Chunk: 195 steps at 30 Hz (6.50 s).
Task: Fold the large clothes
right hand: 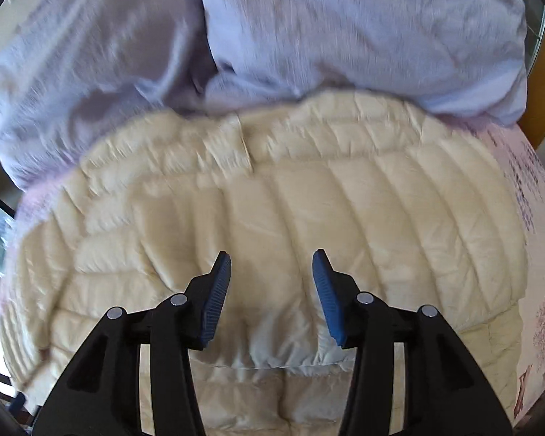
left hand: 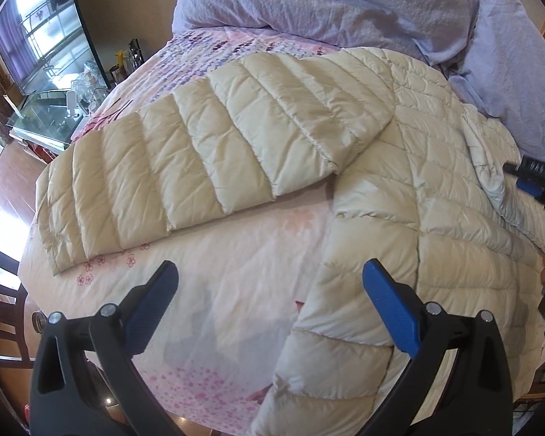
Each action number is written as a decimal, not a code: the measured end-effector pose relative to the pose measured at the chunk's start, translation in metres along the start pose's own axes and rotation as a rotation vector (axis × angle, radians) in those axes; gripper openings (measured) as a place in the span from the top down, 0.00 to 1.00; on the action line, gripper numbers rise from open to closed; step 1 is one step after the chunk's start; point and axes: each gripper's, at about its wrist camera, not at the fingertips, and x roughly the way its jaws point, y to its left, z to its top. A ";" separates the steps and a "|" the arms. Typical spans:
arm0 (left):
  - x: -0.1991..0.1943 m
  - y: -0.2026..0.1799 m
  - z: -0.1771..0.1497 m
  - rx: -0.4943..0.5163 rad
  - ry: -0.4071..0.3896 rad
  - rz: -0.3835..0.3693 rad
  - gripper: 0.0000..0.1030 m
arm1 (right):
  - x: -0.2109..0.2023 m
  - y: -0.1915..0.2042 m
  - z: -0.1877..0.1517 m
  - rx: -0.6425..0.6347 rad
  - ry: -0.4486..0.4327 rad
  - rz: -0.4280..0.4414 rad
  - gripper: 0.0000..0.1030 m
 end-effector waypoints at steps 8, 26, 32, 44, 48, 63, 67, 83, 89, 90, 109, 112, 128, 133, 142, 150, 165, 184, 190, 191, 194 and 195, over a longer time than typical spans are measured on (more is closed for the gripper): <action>0.002 0.010 0.005 -0.012 -0.003 0.022 0.02 | 0.016 0.020 -0.014 -0.036 0.024 -0.014 0.36; 0.009 0.124 0.024 -0.268 -0.046 0.144 0.02 | 0.033 0.035 -0.031 -0.097 0.000 -0.077 0.28; 0.021 0.177 0.029 -0.383 -0.033 0.180 0.02 | 0.034 0.034 -0.028 -0.095 0.002 -0.077 0.28; 0.040 0.190 0.024 -0.406 0.004 0.168 0.18 | 0.034 0.036 -0.029 -0.094 0.000 -0.076 0.28; 0.040 0.189 0.024 -0.399 -0.010 0.181 0.24 | 0.035 0.036 -0.029 -0.094 0.000 -0.076 0.28; 0.029 0.171 0.036 -0.361 -0.029 0.122 0.92 | 0.033 0.036 -0.029 -0.104 0.002 -0.071 0.28; 0.013 0.158 0.047 -0.341 -0.065 0.099 0.93 | 0.033 0.037 -0.030 -0.109 0.007 -0.067 0.28; -0.062 -0.026 0.117 -0.033 -0.229 -0.185 0.92 | -0.007 -0.003 -0.020 -0.117 -0.014 0.000 0.24; -0.055 -0.123 0.111 0.100 -0.198 -0.281 0.92 | -0.020 -0.044 -0.024 -0.074 -0.032 -0.013 0.23; -0.052 -0.141 0.109 0.125 -0.188 -0.296 0.92 | -0.022 -0.047 -0.031 -0.068 -0.035 -0.015 0.23; 0.001 -0.291 0.068 0.326 -0.021 -0.385 0.92 | -0.028 -0.136 -0.053 0.030 -0.047 -0.088 0.22; 0.004 -0.298 0.062 0.342 -0.005 -0.385 0.86 | -0.032 -0.142 -0.054 0.036 -0.060 -0.094 0.22; 0.007 -0.207 0.081 0.266 -0.074 -0.199 0.57 | -0.065 -0.079 -0.022 -0.050 -0.158 0.083 0.45; 0.017 -0.176 0.082 0.229 -0.058 -0.143 0.56 | -0.075 -0.060 -0.015 -0.054 -0.192 0.142 0.59; 0.035 -0.157 0.083 0.192 -0.015 -0.112 0.55 | -0.061 -0.038 -0.011 -0.094 -0.148 0.192 0.73; 0.039 -0.166 0.081 0.215 -0.005 -0.118 0.54 | -0.039 -0.039 -0.023 -0.093 -0.096 0.165 0.80; 0.060 -0.177 0.080 0.245 0.031 -0.099 0.52 | -0.004 -0.051 -0.034 -0.049 -0.013 0.132 0.82; 0.090 -0.190 0.080 0.284 0.064 -0.079 0.48 | 0.014 -0.054 -0.039 -0.036 0.006 0.126 0.82; 0.085 -0.188 0.082 0.278 0.066 -0.092 0.42 | 0.012 -0.060 -0.033 -0.014 0.039 0.166 0.79; 0.080 -0.185 0.081 0.275 0.060 -0.095 0.39 | 0.010 -0.061 -0.032 -0.009 0.044 0.173 0.77; 0.064 -0.178 0.079 0.280 0.038 -0.105 0.36 | -0.003 -0.065 -0.030 -0.008 0.033 0.188 0.59; 0.059 -0.174 0.077 0.282 0.029 -0.107 0.35 | -0.007 -0.065 -0.031 -0.015 0.025 0.180 0.51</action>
